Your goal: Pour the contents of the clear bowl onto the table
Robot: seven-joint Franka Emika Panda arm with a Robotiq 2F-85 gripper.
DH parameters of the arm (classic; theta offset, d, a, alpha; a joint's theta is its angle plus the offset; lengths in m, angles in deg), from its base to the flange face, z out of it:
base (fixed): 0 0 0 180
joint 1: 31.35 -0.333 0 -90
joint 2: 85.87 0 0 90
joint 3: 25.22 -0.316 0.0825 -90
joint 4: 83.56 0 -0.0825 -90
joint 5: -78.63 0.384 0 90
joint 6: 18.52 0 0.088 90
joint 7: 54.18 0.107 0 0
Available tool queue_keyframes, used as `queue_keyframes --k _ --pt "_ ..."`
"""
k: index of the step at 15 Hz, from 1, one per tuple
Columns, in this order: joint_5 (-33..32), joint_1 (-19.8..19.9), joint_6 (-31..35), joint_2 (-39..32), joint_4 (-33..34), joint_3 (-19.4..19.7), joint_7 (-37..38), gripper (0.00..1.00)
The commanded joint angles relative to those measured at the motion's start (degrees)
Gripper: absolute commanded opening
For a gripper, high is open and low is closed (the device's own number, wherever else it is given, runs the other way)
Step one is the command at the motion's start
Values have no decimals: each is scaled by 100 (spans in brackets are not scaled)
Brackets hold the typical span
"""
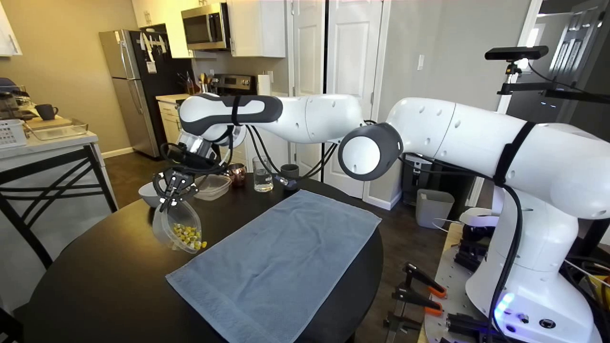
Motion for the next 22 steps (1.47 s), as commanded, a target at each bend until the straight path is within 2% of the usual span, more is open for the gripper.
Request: queue_keyframes --k 1,7,15,18,22 --pt "77 38 542 -178 -26 -77 -779 3" --pt "175 67 1259 -307 1 -249 -1512 3" --pt "829 208 2199 -380 3 -1025 -2222 4" --pt "933 215 2550 -503 3 -1307 -3334 4" --pt "1233 302 2884 -509 -327 -1596 -4812 4"
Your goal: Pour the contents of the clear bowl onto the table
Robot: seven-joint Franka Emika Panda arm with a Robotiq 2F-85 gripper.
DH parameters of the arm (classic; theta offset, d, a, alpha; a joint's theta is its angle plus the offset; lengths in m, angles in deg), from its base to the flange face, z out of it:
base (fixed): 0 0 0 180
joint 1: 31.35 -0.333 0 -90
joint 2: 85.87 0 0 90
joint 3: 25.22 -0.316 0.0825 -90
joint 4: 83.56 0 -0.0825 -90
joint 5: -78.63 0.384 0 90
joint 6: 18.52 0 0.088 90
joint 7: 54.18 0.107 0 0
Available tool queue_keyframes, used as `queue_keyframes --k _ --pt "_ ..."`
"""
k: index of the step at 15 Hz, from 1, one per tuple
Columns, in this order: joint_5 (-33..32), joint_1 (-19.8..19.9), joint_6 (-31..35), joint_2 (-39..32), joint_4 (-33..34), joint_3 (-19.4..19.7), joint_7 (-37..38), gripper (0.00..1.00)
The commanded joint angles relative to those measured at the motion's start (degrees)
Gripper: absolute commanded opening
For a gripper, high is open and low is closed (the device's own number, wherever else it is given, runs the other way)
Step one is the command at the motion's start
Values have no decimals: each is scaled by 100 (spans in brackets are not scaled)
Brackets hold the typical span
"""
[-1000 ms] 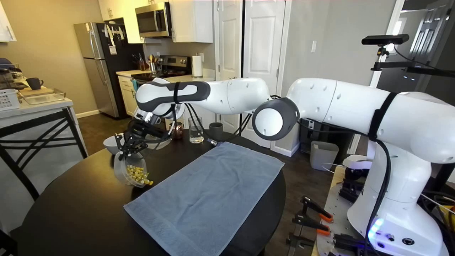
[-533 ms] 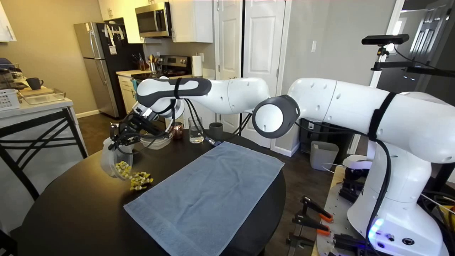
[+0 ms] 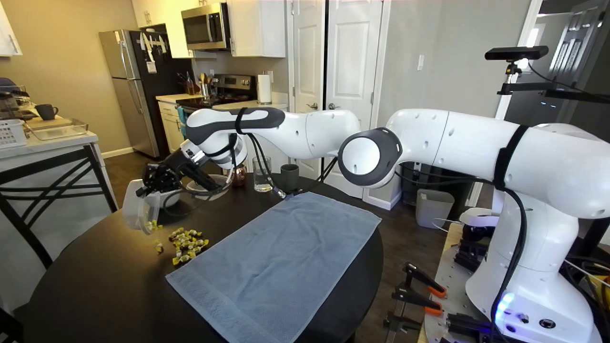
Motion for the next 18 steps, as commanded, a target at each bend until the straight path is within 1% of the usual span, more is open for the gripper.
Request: queue_keyframes --k 1,4,5,6,7,10,12,14,18 --pt "416 134 293 -13 -323 -338 -1280 4" --pt "570 176 206 -54 -392 -361 -1620 4" --pt "477 168 19 -63 -351 -253 -1460 4" --pt "295 149 -204 -54 -311 -81 -1124 4" --pt "179 147 -322 21 -367 82 -992 4" --pt "-349 81 -827 258 -464 821 -309 3" --pt "-667 14 -1177 373 -443 1211 168 3" --pt "-947 -77 -1520 487 -385 1553 589 3" --pt "-1421 -331 -2539 652 -226 2139 1330 3"
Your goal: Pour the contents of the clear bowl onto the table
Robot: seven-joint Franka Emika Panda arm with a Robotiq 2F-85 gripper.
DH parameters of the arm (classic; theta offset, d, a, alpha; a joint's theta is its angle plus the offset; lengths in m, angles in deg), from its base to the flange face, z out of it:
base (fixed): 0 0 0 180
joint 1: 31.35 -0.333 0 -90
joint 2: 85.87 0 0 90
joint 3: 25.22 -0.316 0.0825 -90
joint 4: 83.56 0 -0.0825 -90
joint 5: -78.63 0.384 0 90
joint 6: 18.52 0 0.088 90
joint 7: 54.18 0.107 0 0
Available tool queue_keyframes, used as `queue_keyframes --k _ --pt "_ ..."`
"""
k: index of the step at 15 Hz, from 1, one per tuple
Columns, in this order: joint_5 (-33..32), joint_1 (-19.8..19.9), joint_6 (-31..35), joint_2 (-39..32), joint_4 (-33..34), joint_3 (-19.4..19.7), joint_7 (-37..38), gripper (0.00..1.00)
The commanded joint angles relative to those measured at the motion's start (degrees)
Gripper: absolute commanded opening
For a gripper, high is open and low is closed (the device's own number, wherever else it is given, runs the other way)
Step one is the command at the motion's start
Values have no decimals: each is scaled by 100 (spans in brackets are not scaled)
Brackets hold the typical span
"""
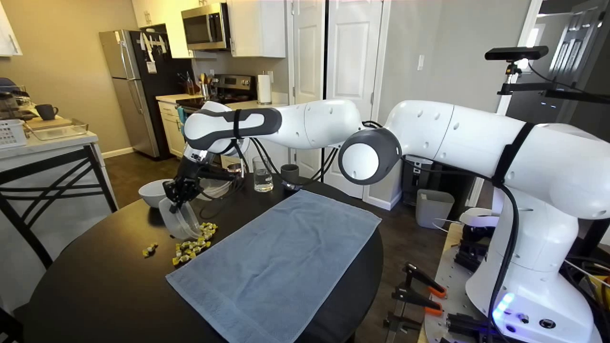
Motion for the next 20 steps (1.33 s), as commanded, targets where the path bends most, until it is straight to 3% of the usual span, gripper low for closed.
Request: queue_keyframes --k 1,3,9,20 --pt "-433 -220 -958 261 -22 506 713 3" --pt "-557 -320 -1467 297 61 673 881 3" --pt "-950 -421 -2341 475 -34 627 1095 3" --pt "-1356 -563 -3098 656 41 902 1639 3"
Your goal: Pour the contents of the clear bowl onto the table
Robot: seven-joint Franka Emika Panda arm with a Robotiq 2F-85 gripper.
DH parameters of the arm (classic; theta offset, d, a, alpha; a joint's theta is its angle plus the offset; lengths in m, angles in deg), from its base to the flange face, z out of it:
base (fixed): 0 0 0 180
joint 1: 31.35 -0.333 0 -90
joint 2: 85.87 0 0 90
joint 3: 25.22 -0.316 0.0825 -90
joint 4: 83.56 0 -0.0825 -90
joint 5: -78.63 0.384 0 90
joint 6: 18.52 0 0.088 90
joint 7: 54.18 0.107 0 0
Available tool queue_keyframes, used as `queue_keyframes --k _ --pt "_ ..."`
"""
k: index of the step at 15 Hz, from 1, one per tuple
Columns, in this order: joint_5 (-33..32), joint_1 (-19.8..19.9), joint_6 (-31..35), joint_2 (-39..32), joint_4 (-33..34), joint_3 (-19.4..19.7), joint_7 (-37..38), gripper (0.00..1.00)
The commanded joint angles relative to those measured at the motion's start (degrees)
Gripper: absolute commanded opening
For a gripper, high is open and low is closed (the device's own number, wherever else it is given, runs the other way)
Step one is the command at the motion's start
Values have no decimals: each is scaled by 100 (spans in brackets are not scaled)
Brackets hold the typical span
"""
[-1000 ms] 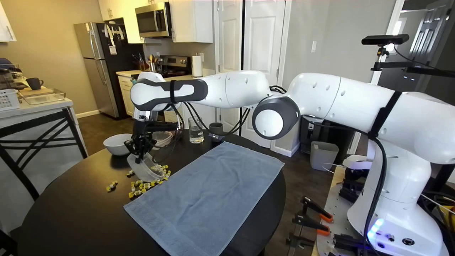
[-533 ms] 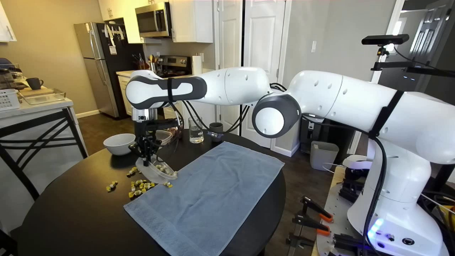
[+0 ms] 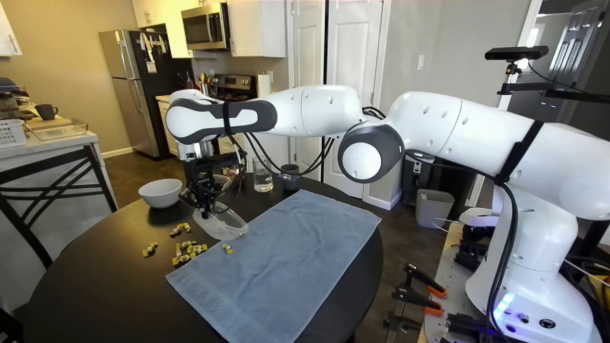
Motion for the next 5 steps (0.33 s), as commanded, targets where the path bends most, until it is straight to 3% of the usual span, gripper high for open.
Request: queue_keyframes --k 1,5 --pt "-179 -78 -319 257 -126 90 234 3" --pt "-190 -91 -381 302 -118 102 247 3"
